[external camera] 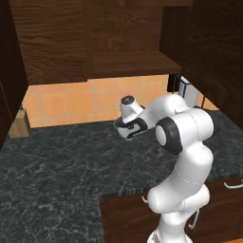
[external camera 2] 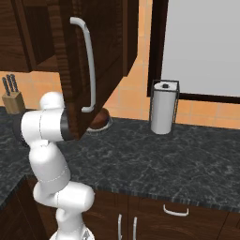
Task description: Pick up the bowls on the counter and stack them on top of one another in the open cabinet. Place the smaller bowl on top of the larger bowl.
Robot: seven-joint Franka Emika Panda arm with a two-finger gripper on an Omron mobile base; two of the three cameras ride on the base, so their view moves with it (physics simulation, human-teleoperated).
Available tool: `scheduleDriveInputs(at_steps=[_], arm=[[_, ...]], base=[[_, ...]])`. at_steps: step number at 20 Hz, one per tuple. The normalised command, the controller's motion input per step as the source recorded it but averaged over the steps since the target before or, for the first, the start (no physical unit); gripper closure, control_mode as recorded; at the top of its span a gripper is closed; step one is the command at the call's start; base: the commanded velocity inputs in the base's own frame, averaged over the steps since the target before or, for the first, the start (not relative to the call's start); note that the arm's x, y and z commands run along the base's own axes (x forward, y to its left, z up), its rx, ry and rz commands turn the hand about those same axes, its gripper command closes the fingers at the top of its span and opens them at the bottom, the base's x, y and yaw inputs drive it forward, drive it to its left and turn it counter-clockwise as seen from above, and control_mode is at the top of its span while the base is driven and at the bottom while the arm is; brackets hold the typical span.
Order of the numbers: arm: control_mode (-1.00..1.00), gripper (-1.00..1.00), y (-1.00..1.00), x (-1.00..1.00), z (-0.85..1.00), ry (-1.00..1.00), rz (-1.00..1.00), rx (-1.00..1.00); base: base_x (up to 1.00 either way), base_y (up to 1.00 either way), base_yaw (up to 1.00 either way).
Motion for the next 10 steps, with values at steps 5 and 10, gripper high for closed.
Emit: scheduleDriveInputs(at_steps=[5, 10], arm=[[-1.0, 1.0, 0.02, 0.26, -0.04, 0.0, 0.0, 0.0], [-1.0, -1.0, 0.19, 0.42, -0.17, 0.0, 0.0, 0.0]], base=[[0.0, 0.0, 0.0], [0.0, 0.0, 0.0]])
